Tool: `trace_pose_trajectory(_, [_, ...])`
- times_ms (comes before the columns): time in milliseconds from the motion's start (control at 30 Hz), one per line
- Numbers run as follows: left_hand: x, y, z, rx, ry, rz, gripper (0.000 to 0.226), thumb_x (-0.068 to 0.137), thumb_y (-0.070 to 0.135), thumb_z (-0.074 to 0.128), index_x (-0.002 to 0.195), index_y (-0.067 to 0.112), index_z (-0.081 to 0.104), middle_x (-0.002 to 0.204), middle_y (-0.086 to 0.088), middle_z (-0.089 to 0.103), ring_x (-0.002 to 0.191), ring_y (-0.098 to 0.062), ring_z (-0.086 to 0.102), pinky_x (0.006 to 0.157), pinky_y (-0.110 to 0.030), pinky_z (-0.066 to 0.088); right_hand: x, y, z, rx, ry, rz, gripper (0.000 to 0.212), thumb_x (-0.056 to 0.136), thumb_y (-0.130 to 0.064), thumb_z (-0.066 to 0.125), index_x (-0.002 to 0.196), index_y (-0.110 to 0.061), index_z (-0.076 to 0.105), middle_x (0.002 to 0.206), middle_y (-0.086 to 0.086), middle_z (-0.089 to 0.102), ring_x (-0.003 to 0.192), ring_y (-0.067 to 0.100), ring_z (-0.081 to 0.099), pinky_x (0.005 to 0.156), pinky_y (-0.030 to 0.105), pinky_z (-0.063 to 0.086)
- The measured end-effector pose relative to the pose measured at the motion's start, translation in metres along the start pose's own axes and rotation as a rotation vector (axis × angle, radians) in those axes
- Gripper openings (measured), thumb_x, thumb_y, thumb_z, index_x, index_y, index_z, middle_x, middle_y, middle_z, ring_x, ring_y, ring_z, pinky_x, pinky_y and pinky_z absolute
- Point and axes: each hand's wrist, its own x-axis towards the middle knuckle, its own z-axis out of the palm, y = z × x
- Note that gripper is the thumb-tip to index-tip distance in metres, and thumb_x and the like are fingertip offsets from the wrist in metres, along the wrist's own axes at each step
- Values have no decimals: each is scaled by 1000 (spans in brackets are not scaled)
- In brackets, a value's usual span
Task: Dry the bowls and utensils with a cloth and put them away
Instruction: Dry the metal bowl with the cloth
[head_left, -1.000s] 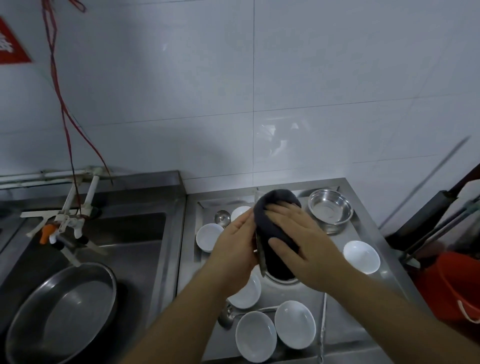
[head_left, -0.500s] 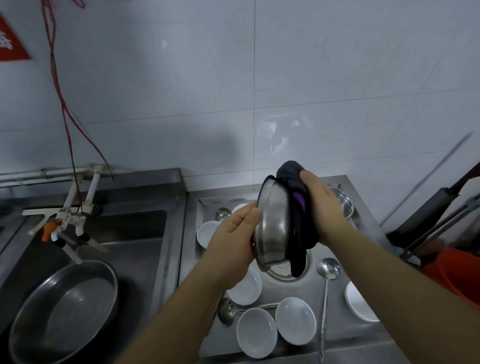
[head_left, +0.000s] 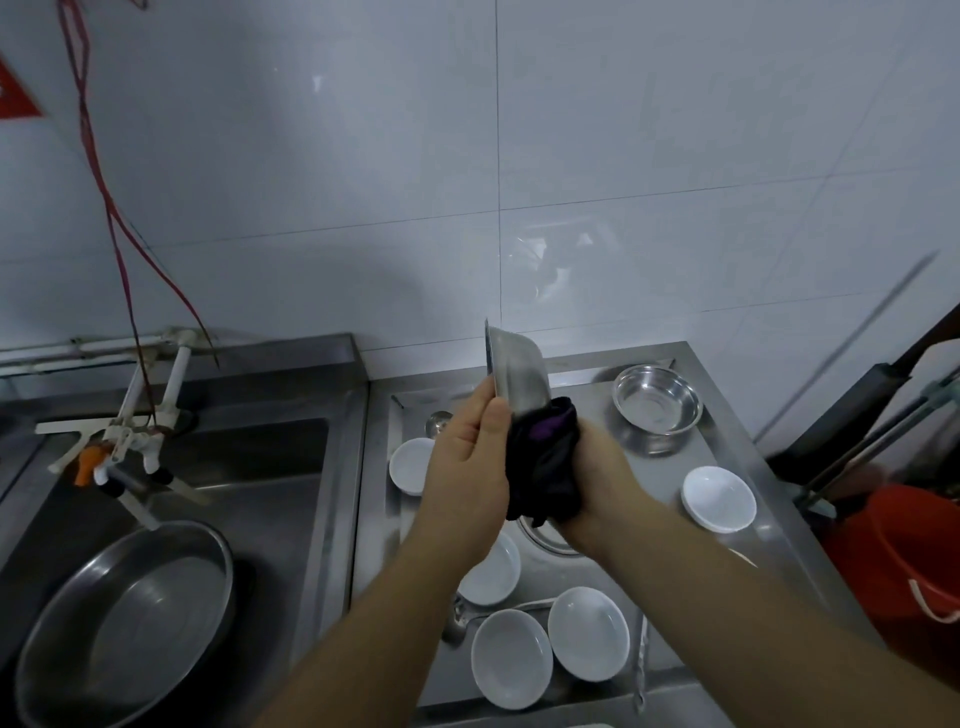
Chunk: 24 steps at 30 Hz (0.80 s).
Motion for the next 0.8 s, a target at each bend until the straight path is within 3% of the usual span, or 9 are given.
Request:
trace_pose_trajectory(133, [3,3,4,58,-18,16,34,108,31,48,136,32,68,130,6,75,127,-15,67,110,-36,52,-13,1,12,122,-9,0,44,105,-41,51,130,-10,71,129,14,74,124,29,69,114,44,47])
trace_pose_trajectory(233, [6,9,11,-55,-29,-75,21,107,19,59,108,30,77,101,12,77,102,-8,73,97,-26,57,-21,3,22,140,48,-82,47,107,-46,51,136,-13,68,133,9,73,125,26,67,109,40,50])
trace_pose_trajectory(333, [4,12,14,-251,-7,-234,21,95,24,67,85,15,83,83,-5,74,82,-17,75,82,-29,63,-25,9,22,1,139,-304,34,108,-40,55,129,-17,68,122,4,75,118,24,70,99,38,55])
trace_pose_trajectory(400, [-1,13,15,-377,-42,-280,24,97,23,63,99,15,85,102,-11,80,100,-22,78,90,-33,64,-29,10,17,-153,164,-431,16,104,-37,62,115,-31,71,108,-1,79,103,15,76,84,32,58])
trace_pose_trajectory(500, [-10,13,13,-155,-82,-126,31,111,22,50,119,28,78,124,-6,78,119,-21,73,97,-30,60,-32,2,10,-204,119,-503,12,92,-39,69,102,-41,74,106,-4,80,102,14,77,89,34,59])
trace_pose_trajectory(600, [-14,13,16,-73,-92,-109,31,109,31,49,123,36,77,124,1,78,119,-17,73,93,-25,60,-25,-22,8,-175,99,-521,26,88,-35,69,112,-24,73,105,2,79,102,20,75,92,36,58])
trace_pose_trajectory(700, [-22,9,18,-76,-167,-115,34,112,27,45,132,30,72,127,-3,76,120,-21,72,89,-30,63,-18,-47,2,-151,80,-400,57,81,-50,72,125,-14,74,121,12,76,116,27,71,109,43,52])
trace_pose_trajectory(733, [-25,8,20,-61,-190,-98,35,112,26,44,135,29,70,128,-4,76,121,-23,72,92,-35,63,-17,-52,0,-127,67,-346,56,82,-52,72,122,-12,76,119,13,77,113,28,73,107,44,53])
trace_pose_trajectory(800, [-27,5,21,50,-190,-27,37,111,29,44,140,32,66,131,1,75,126,-20,69,103,-43,59,-17,-55,-2,-60,44,-270,38,91,-49,67,101,-15,80,97,8,76,88,23,75,87,37,60])
